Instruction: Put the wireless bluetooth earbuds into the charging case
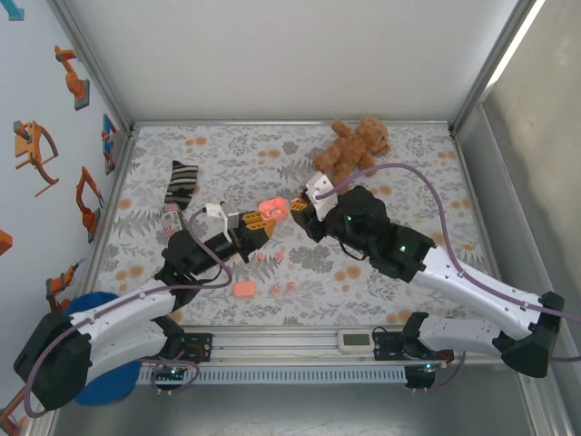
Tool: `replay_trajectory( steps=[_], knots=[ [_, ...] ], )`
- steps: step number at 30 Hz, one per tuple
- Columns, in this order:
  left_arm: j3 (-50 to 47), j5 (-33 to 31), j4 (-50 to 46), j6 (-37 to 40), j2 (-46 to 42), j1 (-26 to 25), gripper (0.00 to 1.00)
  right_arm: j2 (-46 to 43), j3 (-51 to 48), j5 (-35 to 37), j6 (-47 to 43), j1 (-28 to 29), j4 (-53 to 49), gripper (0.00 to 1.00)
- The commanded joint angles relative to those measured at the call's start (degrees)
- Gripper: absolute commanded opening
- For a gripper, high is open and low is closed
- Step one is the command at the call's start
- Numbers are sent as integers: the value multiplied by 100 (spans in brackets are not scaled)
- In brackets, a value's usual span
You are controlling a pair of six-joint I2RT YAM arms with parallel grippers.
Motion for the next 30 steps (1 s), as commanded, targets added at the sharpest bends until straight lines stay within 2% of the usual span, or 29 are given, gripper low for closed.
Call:
replay_trajectory(
  steps=[1, 12, 30],
  knots=[
    [241, 108, 285, -143, 27, -39, 0, -35, 212, -209, -101, 35, 346, 22],
    [297, 170, 354, -230, 127, -101, 0, 180, 129, -286, -35, 35, 642, 22],
    [236, 135, 437, -271, -16, -149, 0, 289, 31, -146, 28, 36, 476, 22]
  ],
)
